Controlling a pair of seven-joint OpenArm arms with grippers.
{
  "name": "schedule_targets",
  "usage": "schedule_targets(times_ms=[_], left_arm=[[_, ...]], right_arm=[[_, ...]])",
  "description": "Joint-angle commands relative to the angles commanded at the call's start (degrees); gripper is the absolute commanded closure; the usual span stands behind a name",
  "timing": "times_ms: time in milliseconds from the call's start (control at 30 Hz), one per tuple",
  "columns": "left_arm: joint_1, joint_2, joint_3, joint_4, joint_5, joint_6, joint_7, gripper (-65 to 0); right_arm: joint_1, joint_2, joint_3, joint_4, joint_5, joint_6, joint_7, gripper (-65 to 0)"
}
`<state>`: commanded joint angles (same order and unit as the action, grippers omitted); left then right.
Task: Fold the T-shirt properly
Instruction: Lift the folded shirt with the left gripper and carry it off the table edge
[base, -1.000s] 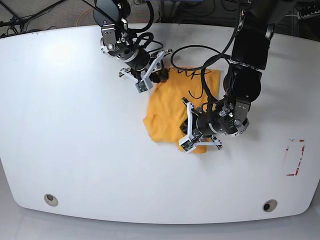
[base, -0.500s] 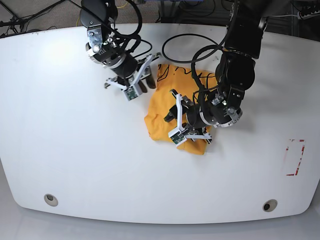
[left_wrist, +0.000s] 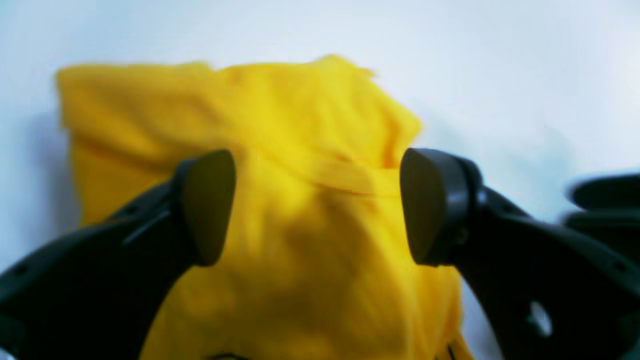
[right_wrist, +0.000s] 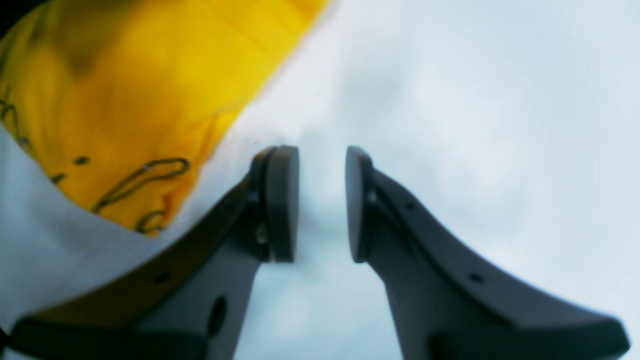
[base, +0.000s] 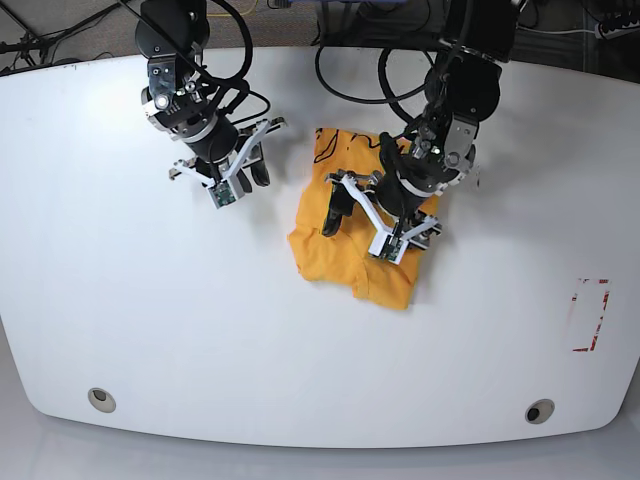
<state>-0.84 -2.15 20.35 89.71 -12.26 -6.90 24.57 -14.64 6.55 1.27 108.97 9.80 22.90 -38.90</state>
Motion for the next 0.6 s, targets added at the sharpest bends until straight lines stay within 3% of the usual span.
schedule_targets(times_ms=[133, 200, 367, 600], left_arm=[[0.0, -1.1, 3.0, -5.1, 0.1, 5.4, -2.3, -50.6], [-0.2, -2.1, 3.9, -8.4, 0.1, 6.8, -2.7, -50.6], [-2.1, -4.0, 4.7, -14.7, 0.0, 7.0, -2.8, -50.6], [-2.0, -11.1, 4.5, -15.6, -0.4, 6.9, -2.7, -50.6]], right_arm=[[-0.4, 0.0, 0.1, 0.4, 0.0, 0.0, 0.1, -15.2], [-0.4, 0.1, 0.1, 0.4, 0.0, 0.0, 0.1, -15.2], [-0.2, 0.1, 0.1, 0.4, 0.0, 0.0, 0.1, -15.2], [-0.3, 0.3, 0.2, 0.4, 0.0, 0.0, 0.1, -15.2]])
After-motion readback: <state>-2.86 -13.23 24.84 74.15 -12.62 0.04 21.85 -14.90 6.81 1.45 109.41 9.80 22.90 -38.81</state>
